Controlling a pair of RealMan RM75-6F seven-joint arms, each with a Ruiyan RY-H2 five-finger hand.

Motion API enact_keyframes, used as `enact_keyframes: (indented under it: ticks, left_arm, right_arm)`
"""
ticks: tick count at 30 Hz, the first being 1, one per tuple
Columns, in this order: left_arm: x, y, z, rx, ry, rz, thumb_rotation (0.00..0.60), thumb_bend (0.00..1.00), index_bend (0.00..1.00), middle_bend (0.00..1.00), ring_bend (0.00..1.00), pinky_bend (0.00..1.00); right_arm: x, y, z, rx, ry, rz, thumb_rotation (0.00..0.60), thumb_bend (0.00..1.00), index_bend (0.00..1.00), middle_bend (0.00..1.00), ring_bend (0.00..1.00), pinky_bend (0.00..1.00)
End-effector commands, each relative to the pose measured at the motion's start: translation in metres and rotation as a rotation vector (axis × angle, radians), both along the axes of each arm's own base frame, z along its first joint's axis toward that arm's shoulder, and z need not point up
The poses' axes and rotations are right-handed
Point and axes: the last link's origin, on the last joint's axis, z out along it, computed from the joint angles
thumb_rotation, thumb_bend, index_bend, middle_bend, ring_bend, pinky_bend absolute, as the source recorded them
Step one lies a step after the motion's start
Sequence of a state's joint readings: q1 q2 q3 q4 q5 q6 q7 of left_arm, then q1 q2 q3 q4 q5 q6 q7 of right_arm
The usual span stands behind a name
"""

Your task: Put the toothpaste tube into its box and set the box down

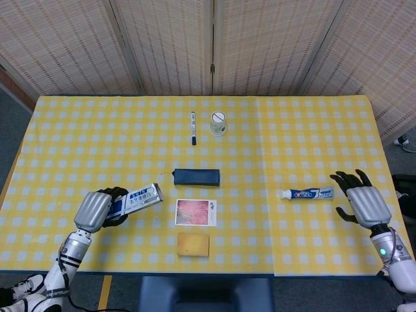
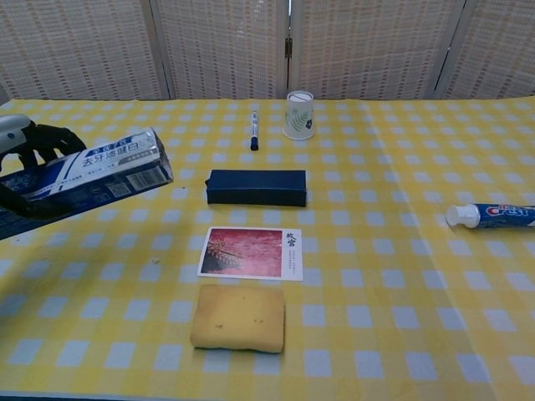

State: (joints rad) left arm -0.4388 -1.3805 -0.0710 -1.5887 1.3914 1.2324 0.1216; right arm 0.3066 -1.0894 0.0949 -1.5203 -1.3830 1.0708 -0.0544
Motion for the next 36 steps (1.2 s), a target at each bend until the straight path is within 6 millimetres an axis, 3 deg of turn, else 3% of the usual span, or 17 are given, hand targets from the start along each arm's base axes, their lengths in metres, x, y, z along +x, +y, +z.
enact_keyframes:
  ticks: [1,7,16,30,36]
  left_arm:
    - [-0.002,-0.003,0.003,0.007,-0.005,0.007,0.600,0.30,0.45,0.46,0.47,0.56]
    - [-0.008,-0.003,0.010,0.020,-0.020,0.022,0.600,0.30,0.45,0.46,0.47,0.56]
    - [-0.017,0.000,0.018,0.036,-0.034,0.043,0.600,0.30,0.45,0.46,0.47,0.56]
    - [-0.025,0.005,0.022,0.048,-0.033,0.059,0.600,0.30,0.45,0.46,0.47,0.56]
    - [-0.029,0.006,0.025,0.054,-0.037,0.068,0.600,0.30,0.45,0.46,0.47,0.56]
  right_arm:
    - [0.000,-0.019,-0.012,0.023,0.041,-0.009,0.600,0.35,0.23,0.18,0.19,0.02]
    - [0.004,-0.039,-0.041,0.064,0.064,-0.021,0.600,0.35,0.27,0.21,0.22,0.09]
    - [0.017,-0.053,-0.077,0.079,0.101,0.010,0.600,0.35,0.33,0.25,0.26,0.16]
    - [0.019,-0.065,-0.113,0.134,0.167,0.003,0.600,0.35,0.37,0.27,0.29,0.17]
    - [0.021,-0.069,-0.123,0.134,0.180,0.013,0.600,0.36,0.45,0.33,0.32,0.21]
